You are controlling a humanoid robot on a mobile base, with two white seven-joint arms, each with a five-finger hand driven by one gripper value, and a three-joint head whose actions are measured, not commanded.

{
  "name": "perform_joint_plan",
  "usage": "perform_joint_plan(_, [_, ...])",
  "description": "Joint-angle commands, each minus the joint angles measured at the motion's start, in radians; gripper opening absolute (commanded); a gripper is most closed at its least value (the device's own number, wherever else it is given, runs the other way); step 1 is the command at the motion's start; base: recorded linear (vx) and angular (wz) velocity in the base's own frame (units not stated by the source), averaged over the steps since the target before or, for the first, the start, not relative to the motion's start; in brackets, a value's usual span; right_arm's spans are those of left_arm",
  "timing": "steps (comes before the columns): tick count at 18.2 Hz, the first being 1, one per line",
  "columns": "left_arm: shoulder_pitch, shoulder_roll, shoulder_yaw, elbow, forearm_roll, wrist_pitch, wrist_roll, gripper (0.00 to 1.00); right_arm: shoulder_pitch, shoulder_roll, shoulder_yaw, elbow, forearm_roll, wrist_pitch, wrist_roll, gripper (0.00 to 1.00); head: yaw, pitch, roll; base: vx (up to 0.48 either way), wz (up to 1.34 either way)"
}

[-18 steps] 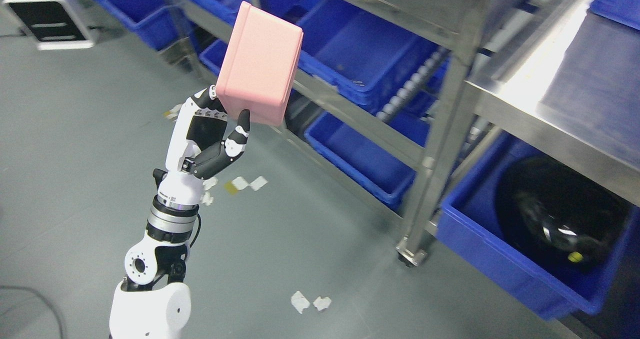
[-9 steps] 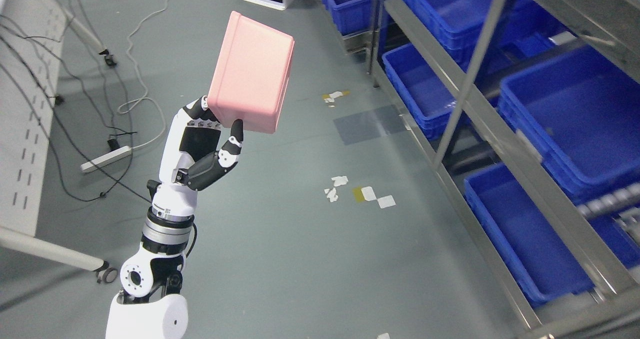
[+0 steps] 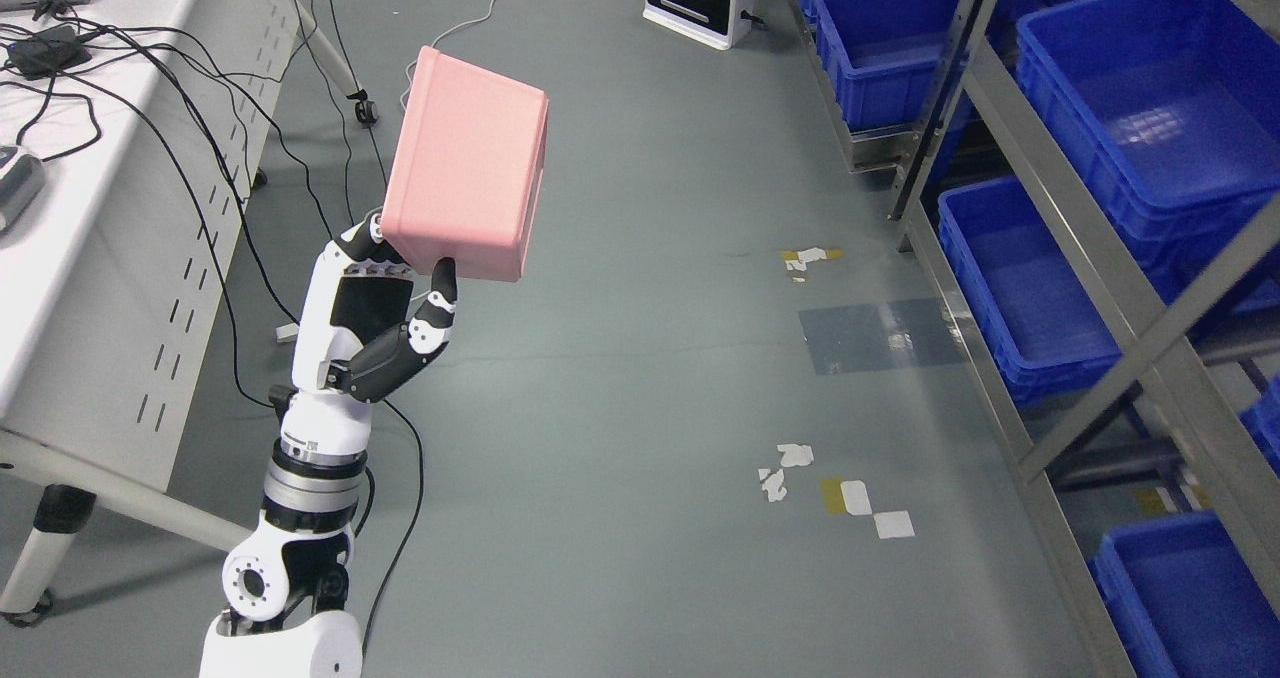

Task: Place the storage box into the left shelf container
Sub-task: 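Hold the pink box up in the left hand while turning toward the bin rack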

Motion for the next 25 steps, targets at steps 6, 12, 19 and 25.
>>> perform_joint_plan(6, [0.039,0.018,0.033,-0.009,0.001,-0.005,-0.001,0.02,0.009,-0.017,-0.005,-0.017,0.002,-0.002,0.001,1.0,0.0,0.0,0.0,0.424,0.16])
perform_joint_plan(12, [0.06,0.018,0.026,-0.008,0.001,-0.008,-0.002,0.03,0.009,-0.017,-0.005,-0.017,0.002,-0.002,0.001,1.0,0.0,0.0,0.0,0.493,-0.01])
perform_joint_plan(19, [0.154,0.018,-0.058,-0.002,0.001,-0.062,-0.013,0.03,0.009,-0.017,-0.005,-0.017,0.002,-0.002,0.001,1.0,0.0,0.0,0.0,0.495,0.06])
perform_joint_plan(25, [0.211,0.018,-0.078,-0.002,0.001,-0.077,-0.015,0.03,0.009,-0.017,-0.005,-0.017,0.002,-0.002,0.001,1.0,0.0,0.0,0.0,0.418,0.17])
